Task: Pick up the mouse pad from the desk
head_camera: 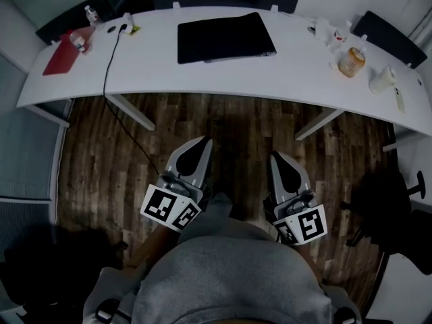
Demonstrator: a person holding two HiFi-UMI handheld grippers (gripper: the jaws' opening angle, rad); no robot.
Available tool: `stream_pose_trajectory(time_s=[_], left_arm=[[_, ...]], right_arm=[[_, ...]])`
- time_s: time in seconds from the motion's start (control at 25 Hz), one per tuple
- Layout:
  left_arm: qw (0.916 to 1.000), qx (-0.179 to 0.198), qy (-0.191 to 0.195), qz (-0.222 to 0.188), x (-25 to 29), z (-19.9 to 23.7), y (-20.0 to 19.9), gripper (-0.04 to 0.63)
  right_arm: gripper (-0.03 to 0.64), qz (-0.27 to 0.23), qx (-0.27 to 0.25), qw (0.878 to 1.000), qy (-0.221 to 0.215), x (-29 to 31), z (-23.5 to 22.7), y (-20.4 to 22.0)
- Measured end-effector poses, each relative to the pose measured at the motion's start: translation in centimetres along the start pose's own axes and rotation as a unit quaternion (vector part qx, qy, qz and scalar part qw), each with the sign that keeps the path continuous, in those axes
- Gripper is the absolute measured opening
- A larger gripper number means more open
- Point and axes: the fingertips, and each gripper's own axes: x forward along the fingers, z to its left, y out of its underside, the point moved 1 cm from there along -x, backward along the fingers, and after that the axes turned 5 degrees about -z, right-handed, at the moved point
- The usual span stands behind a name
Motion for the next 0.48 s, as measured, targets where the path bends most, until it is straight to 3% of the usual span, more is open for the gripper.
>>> stream_pose_trajectory(time_s=[0.48], left_arm=[[0.9998,-0.007,0.018,0.006,6.7,8.5,-0.8,-0.002]], right_arm=[[0.003,0.002,-0.001,1.000,0.015,10.0,-2.9,2.0]])
